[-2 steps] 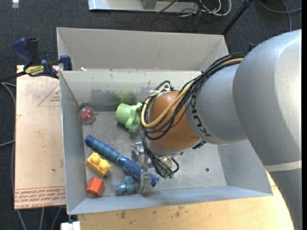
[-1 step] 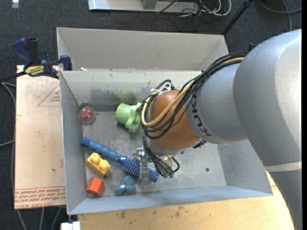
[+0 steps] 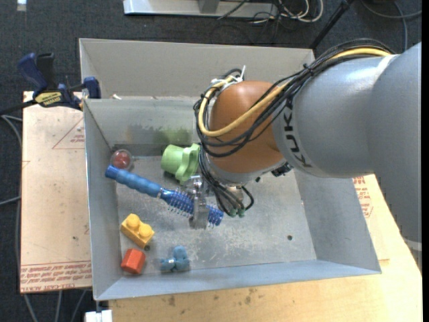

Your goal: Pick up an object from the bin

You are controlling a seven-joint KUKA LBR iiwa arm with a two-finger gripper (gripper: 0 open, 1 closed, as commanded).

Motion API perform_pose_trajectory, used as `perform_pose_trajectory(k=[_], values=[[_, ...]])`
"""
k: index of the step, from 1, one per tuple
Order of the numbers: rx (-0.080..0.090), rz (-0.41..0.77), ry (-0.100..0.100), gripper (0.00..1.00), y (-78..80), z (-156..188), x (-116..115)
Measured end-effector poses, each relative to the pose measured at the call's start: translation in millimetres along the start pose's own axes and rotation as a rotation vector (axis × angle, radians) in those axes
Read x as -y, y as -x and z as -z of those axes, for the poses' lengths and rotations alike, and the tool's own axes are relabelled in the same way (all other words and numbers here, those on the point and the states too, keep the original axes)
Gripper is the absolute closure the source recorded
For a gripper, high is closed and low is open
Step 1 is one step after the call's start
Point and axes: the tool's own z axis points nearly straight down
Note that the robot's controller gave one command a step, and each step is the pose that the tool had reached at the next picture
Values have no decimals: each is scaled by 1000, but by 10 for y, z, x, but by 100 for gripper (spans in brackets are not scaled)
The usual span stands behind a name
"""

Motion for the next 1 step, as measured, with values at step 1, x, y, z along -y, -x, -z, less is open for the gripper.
perform_pose_trajectory(k=[1], values=[[-1,14,0,100,46,1116,-252]])
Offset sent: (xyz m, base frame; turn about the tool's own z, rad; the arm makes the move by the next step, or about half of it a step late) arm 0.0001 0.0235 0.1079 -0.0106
